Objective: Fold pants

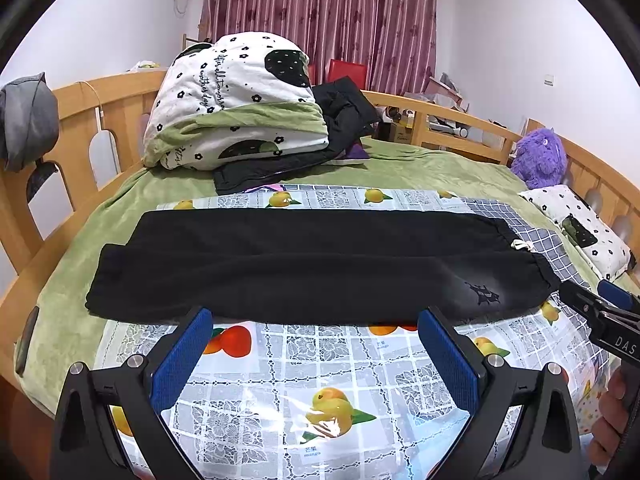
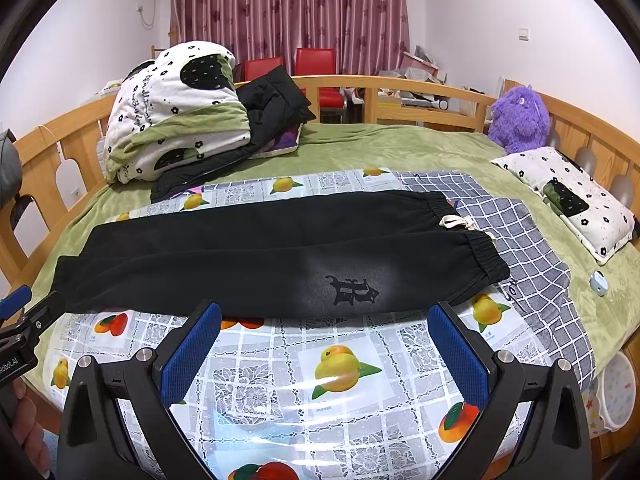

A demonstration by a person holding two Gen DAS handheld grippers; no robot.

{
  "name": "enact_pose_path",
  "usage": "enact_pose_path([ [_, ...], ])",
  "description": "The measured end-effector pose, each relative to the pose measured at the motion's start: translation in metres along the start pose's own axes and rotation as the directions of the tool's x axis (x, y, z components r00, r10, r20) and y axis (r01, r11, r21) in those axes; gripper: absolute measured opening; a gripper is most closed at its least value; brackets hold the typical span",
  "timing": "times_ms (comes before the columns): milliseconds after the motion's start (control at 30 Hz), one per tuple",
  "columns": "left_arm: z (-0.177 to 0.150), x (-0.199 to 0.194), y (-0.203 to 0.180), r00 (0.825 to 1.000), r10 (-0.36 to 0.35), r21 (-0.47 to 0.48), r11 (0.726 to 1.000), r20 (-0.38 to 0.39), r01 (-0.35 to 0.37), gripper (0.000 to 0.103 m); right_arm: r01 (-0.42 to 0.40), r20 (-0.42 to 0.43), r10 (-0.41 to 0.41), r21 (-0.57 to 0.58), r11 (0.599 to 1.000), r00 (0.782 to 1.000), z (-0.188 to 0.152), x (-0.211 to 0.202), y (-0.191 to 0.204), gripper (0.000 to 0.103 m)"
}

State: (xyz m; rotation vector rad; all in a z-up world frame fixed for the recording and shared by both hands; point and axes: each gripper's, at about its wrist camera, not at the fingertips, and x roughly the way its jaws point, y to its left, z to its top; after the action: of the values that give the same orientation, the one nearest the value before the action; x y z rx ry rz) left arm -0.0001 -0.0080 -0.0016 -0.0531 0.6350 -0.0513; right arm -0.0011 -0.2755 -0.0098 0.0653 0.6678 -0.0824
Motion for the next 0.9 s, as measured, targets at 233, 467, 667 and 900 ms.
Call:
enact_pose_path([
  [233, 0.0004, -0.0007, -0.0013, 1.000, -0.002, 0.005, 1.000, 0.002, 0.002, 0.103, 0.001, -0.001, -0.001, -0.001, 1.000, 1.000, -0.0004, 0.0001, 0.0000, 0.101],
  [467, 0.0001, -0.0010, -0.0018, 1.000, -0.003, 0.001, 1.000, 0.001, 0.003, 0.103, 0.001, 0.000, -0.001, -0.001, 1.000, 1.000, -0.0004, 0.0001, -0.0003, 0.101],
  [667, 0.0012, -0.0016, -0.0037, 1.000, -0.005, 0.007, 1.000, 0.003, 0.005, 0.103, 0.001, 0.000, -0.001, -0.003, 1.000, 1.000, -0.0004, 0.0002, 0.0000, 0.102],
  [900, 0.0035, -0.0009, -0.0056, 1.000, -0.023, -0.008, 1.000, 0.004, 0.023, 0.103, 0.002, 0.029, -0.002, -0.010, 1.000, 1.000, 0.0005, -0.0030, -0.0024, 0.101],
])
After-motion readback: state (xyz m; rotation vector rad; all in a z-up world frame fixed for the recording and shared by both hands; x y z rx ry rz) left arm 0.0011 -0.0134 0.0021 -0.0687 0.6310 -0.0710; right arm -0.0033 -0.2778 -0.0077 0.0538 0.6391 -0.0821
